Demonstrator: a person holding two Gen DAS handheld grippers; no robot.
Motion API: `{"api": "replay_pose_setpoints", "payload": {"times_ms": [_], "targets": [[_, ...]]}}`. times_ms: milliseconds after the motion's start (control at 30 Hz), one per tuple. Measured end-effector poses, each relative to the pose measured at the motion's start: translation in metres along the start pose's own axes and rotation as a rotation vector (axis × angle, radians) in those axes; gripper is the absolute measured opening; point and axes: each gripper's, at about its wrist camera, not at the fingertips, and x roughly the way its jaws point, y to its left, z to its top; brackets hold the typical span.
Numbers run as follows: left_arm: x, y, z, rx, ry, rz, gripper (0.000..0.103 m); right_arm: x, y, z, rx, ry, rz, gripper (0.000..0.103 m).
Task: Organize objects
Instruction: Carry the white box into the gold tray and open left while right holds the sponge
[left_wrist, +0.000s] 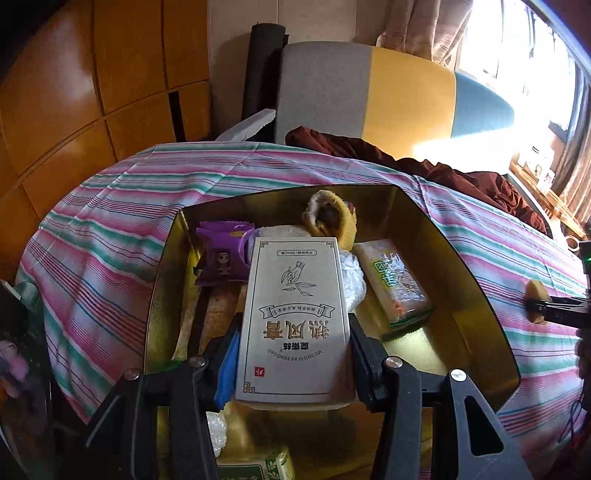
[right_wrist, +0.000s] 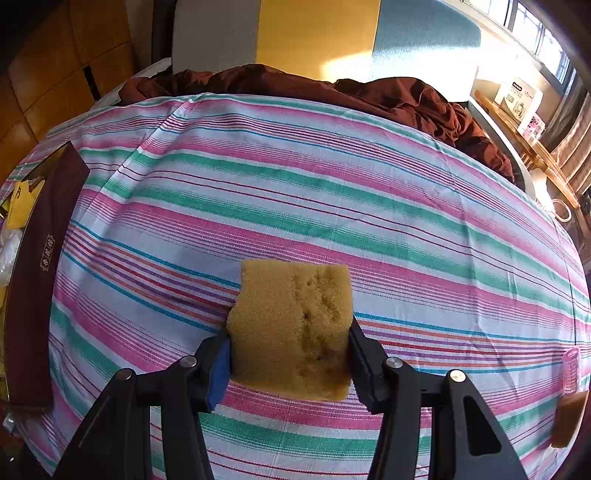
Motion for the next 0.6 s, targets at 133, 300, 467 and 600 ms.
{"api": "replay_pose_setpoints", "payload": {"times_ms": [133,300,467,600], "targets": [[0.009,0.004,0.004,0.002,0.007,0.009,0.052,0.0,0.002,0.0,0.001,0.001,-0.007,0.054],[0.02,0.017,0.01,-0.056,0.035,-0.017,0.055,-0.004,0.004,0.004,0.012,0.004,-0.025,0.054],[0.008,0.027,0.006,-0.084,-0.004,-0.006,0.065,-0.027,0.032,0.012,-0.015,-0.051,0.032,0.054],[-0.003,0.036,-0.002,-0.111,-0.017,-0.018,0.07,-0.051,0.076,0.022,-0.067,-0.114,0.129,0.054]]}}
